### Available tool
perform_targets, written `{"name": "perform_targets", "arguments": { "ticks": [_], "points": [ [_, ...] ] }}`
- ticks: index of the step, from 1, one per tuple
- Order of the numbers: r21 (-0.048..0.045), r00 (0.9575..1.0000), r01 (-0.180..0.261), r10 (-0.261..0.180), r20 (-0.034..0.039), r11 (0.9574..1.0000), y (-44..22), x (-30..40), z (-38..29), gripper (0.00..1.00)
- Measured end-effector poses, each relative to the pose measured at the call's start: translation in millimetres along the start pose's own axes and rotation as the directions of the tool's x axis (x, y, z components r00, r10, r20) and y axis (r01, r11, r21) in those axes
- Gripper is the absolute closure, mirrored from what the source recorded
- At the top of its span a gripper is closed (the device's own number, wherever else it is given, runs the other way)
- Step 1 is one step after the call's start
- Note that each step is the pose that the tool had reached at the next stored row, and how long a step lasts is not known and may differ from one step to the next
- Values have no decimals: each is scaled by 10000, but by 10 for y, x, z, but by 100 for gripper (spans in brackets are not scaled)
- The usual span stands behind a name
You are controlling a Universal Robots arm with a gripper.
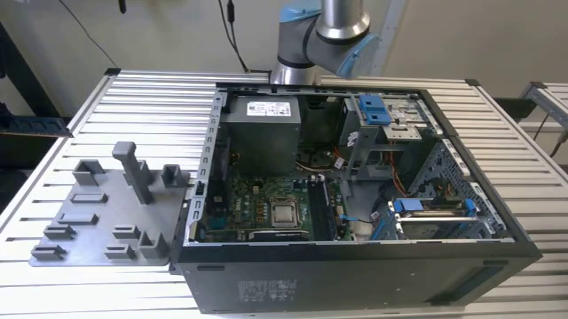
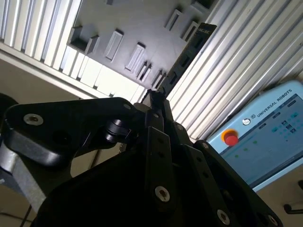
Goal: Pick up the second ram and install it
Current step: 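Pick up the second ram and move it above second insertion slot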
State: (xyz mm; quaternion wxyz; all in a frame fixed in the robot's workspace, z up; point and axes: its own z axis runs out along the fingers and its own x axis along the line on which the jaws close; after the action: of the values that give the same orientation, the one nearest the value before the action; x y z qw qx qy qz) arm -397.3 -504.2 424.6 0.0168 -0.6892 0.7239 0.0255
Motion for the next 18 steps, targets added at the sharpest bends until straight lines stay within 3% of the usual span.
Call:
{"name": "perform_targets", "arguments": {
  "ticks": [10,18],
  "points": [
    [0,10000,2,-2,0,10000,-20,-1,-1,85],
    [0,10000,0,0,0,10000,-194,-10,-2,85]
  ]
}}
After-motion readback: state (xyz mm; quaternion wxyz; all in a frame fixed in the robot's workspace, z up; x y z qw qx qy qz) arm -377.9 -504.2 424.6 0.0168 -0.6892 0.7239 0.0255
